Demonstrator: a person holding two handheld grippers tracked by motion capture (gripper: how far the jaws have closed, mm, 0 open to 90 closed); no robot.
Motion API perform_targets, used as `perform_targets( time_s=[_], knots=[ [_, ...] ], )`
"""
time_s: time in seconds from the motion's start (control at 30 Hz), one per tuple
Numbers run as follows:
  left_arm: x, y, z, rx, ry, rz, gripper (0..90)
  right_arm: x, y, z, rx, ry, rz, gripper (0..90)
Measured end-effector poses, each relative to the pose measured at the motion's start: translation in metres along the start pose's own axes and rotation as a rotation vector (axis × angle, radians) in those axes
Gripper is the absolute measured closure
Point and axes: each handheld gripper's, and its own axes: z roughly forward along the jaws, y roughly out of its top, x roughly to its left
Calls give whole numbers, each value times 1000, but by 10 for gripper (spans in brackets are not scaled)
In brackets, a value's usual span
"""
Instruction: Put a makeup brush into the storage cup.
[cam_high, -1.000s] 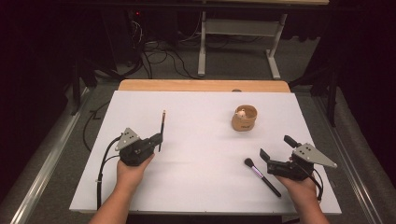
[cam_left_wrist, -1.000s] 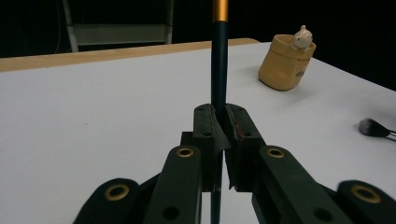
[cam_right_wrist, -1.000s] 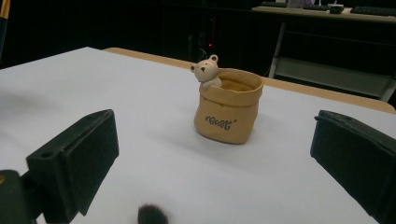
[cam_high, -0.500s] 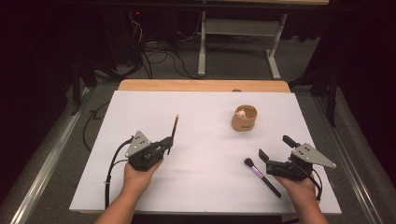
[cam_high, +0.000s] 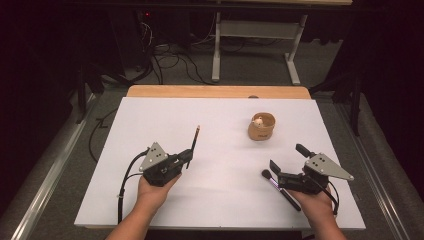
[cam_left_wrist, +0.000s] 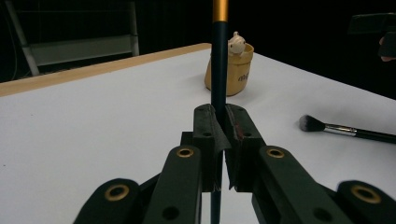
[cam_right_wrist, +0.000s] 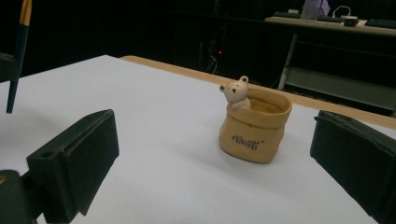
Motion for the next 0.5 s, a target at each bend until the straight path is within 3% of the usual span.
perform_targets(
  time_s=[0.13,0.27,0.5],
  knots=[
    [1,0,-1,2,-2,-4,839,5,10,1,-3,13,3,26],
    [1,0,-1,-4,-3,-8,839,14,23,2,-10,19,-25,26],
    [2,0,-1,-2,-10,-10,839,32,45,14,-30,39,-34,26]
  ],
)
